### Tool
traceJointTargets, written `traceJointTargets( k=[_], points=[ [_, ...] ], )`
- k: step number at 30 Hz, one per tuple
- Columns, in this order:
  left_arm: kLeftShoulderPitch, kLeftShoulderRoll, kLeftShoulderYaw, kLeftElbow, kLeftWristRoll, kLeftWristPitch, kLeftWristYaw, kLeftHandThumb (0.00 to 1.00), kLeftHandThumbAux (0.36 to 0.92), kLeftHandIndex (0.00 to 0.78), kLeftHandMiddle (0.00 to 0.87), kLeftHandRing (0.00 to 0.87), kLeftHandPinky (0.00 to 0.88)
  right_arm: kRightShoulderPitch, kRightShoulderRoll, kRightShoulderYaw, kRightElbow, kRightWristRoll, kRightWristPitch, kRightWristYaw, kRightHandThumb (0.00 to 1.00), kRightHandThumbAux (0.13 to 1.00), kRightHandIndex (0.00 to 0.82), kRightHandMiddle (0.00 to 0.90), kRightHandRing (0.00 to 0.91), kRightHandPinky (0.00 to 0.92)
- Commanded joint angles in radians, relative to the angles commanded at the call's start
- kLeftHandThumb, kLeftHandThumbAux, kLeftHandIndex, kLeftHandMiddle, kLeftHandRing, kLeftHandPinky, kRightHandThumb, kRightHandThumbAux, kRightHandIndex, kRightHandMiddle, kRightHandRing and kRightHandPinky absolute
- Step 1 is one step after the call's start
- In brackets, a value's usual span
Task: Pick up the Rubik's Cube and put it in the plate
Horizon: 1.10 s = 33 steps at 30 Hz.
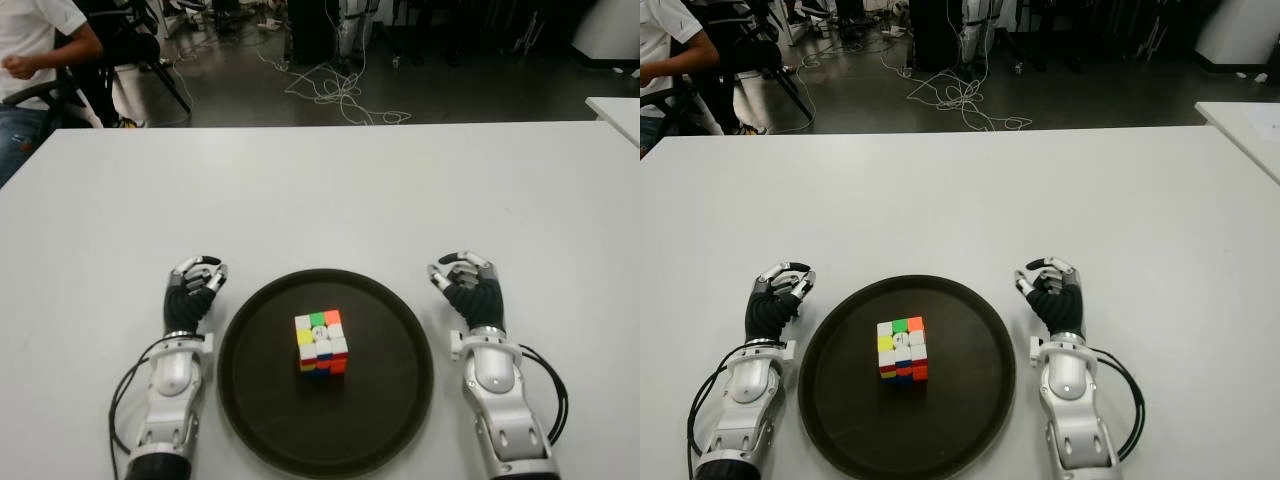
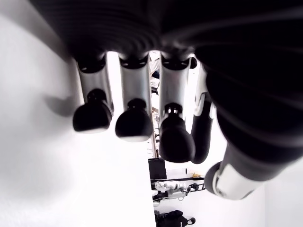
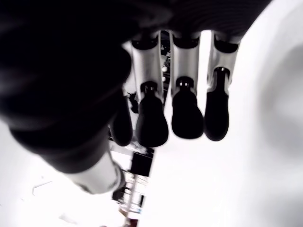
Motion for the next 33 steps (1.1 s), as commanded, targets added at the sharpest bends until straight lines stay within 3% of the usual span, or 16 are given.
traceJointTargets(
  k=[12,22,29,33],
  points=[
    [0.006,-0.004,0.002,-0.011,0.001,0.008,0.009,0.704,0.708,0.443,0.808,0.828,0.811,-0.019,0.011,-0.041,0.128,0.007,-0.198,-0.017,0.258,0.837,0.667,0.787,0.812,0.820],
    [0.003,0.008,-0.002,-0.004,0.013,0.007,0.005,0.705,0.708,0.443,0.804,0.821,0.799,-0.045,0.010,-0.064,0.210,0.013,-0.319,-0.020,0.205,0.837,0.681,0.791,0.815,0.816],
    [0.006,0.014,-0.006,-0.010,0.019,0.009,0.000,0.704,0.708,0.443,0.807,0.823,0.802,-0.062,0.006,-0.078,0.248,0.012,-0.355,-0.019,0.189,0.843,0.689,0.793,0.816,0.815],
    [0.008,0.013,-0.008,-0.015,0.018,0.012,0.000,0.704,0.708,0.443,0.811,0.827,0.808,-0.066,0.008,-0.083,0.256,0.015,-0.360,-0.019,0.233,0.843,0.688,0.790,0.812,0.811]
  ],
)
